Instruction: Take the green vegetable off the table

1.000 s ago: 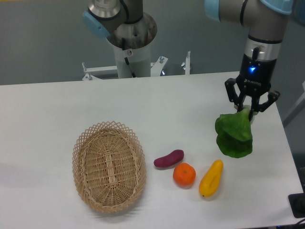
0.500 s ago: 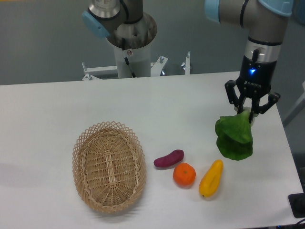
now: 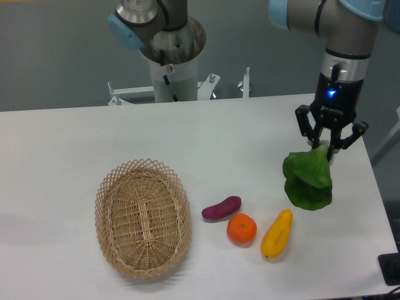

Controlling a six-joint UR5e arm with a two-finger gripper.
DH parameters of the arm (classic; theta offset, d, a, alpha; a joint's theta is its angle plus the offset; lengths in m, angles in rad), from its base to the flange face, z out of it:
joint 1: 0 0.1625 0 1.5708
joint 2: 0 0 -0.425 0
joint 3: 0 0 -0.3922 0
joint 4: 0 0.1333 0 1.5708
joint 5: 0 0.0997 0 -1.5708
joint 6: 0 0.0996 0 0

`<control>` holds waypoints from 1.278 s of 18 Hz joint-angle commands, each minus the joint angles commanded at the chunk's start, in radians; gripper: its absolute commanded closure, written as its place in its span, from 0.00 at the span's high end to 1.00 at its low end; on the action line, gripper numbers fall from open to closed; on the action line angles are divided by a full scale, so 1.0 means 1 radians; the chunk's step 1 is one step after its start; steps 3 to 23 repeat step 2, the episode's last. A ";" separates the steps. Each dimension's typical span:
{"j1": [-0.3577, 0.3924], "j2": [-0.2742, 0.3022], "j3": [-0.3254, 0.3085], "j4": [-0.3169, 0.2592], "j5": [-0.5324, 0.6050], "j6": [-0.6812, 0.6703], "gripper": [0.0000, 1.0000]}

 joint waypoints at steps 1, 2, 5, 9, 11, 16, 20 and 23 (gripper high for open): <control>0.000 0.000 0.002 0.000 0.000 0.002 0.35; 0.000 0.000 0.000 0.000 0.000 0.000 0.35; 0.000 0.000 0.000 0.000 0.000 0.000 0.35; 0.000 0.000 0.000 0.000 0.000 0.000 0.35; 0.000 0.000 0.000 0.000 0.000 0.000 0.35; 0.000 0.000 0.000 0.000 0.000 0.000 0.35; 0.000 0.000 0.000 0.000 0.000 0.000 0.35; 0.000 0.000 0.000 0.000 0.000 0.000 0.35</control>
